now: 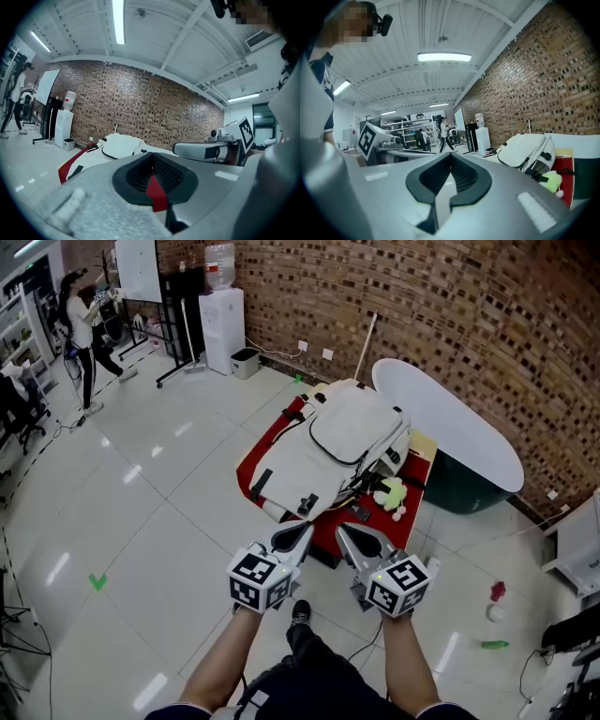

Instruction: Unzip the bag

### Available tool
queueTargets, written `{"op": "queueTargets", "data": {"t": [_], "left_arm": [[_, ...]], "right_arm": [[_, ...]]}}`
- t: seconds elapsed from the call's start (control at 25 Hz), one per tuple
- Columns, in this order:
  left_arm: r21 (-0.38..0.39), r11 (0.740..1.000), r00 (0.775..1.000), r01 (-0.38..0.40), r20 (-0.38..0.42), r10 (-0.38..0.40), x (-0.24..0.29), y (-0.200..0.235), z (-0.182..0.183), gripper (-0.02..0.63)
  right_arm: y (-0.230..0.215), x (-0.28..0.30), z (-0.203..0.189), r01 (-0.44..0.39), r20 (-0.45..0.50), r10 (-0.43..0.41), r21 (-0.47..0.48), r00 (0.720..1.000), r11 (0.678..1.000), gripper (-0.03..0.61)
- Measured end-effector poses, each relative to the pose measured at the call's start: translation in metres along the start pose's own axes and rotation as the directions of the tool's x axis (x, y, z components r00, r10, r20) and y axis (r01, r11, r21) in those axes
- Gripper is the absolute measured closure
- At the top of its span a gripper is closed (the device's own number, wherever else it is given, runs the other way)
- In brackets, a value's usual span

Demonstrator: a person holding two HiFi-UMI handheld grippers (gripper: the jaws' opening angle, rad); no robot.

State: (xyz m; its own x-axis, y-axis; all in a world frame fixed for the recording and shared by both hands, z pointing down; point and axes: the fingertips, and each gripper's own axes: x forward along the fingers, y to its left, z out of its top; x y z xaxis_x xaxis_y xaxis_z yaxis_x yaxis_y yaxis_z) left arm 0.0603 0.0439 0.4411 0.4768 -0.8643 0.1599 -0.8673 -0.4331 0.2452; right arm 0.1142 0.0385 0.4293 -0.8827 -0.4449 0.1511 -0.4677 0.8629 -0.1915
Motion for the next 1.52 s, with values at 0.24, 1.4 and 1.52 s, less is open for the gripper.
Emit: {"op": "queueTargets", "data": {"t": [0.24, 1.4, 1.52], "left_arm": [[0.024, 1.0, 0.997, -0.003, -0.073, 0.005, 0.051, 0.048, 0.004, 0.612], [-0.031, 0.897, 0.826, 0.441, -0.376, -0.419, 0.208, 0.199, -0.01, 0.611], [-0.043, 0.869, 0.785, 0.493, -0.409, -0.465, 0.214, 0.196, -0.016, 0.612]], "right_arm": [[-0.046, 0.052, 0.0, 0.006, -0.012, -0.006, 0.004, 1.0, 1.0, 0.572], [-0.214, 0.155, -0.023, 0.641, -0.244, -0.619, 0.015, 0.747, 0.767, 0.572], [-0.224, 0.144, -0.035, 0.699, -0.294, -0.671, -0.015, 0.68, 0.715, 0.571]]}}
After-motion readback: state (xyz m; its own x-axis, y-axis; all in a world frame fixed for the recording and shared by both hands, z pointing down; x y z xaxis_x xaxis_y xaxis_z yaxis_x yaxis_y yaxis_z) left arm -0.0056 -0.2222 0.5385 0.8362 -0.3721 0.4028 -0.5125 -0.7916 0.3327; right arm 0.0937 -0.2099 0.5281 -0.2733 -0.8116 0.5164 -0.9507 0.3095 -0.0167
